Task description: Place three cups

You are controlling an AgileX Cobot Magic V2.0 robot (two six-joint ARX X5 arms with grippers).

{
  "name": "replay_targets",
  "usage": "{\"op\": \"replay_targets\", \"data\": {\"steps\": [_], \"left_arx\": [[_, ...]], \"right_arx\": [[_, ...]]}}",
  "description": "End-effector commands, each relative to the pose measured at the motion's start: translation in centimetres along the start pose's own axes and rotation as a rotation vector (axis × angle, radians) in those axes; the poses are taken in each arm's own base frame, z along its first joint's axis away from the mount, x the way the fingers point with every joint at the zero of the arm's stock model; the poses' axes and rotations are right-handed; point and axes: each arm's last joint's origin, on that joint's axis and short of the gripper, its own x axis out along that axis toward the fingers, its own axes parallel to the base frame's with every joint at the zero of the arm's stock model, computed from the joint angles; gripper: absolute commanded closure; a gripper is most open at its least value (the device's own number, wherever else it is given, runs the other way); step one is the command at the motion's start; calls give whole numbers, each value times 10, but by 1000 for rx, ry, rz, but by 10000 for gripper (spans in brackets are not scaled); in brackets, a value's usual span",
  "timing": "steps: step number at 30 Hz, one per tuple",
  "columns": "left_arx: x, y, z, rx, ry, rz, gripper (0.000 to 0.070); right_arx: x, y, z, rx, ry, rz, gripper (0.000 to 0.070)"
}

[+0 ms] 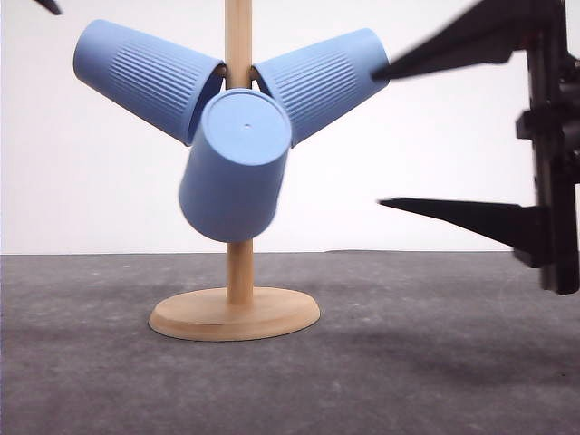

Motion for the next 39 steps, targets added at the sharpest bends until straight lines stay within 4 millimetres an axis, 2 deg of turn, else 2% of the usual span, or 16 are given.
{"op": "replay_targets", "data": {"steps": [1, 7, 9, 12, 16, 18, 23, 24, 25, 26, 27, 28, 30, 39], "left_arx": [[-3, 1, 2, 14, -10, 15, 183], [-10, 10, 2, -22, -38, 64, 183], [-11, 13, 3, -29, -50, 75, 183], [-13, 15, 4, -29, -64, 89, 183], [-15, 19, 5, -4, -80, 115, 183], [-16, 20, 5, 38, -89, 151, 183], [-16, 22, 8, 116, -120, 220, 187], [-16, 22, 9, 121, -126, 225, 215], [-16, 22, 9, 125, -131, 226, 289], [-16, 22, 10, 130, -132, 225, 528], [-16, 22, 10, 134, -134, 224, 647], [-17, 22, 10, 138, -137, 224, 670], [-17, 22, 10, 142, -139, 223, 700], [-17, 22, 11, 149, -145, 225, 700]], "right_arx": [[-2, 0, 10, -158, -3, -43, 221], [-1, 16, 48, -355, -10, -234, 225], [0, 26, 59, -450, -8, -361, 228], [-1, 45, 71, -634, 11, -653, 231], [-7, 75, 77, -820, 50, -992, 231], [-10, 86, 76, -853, 30, -1051, 231], [-20, 102, 65, -888, -33, -1073, 231], [-22, 105, 62, -894, -38, -1069, 246], [-24, 107, 59, -899, -43, -1065, 300], [-25, 110, 57, -907, -49, -1061, 526], [-27, 112, 56, -923, -55, -1058, 650], [-28, 114, 55, -944, -61, -1057, 688], [-29, 117, 54, -969, -80, -1046, 684], [-28, 119, 54, -978, -79, -1011, 683]]}}
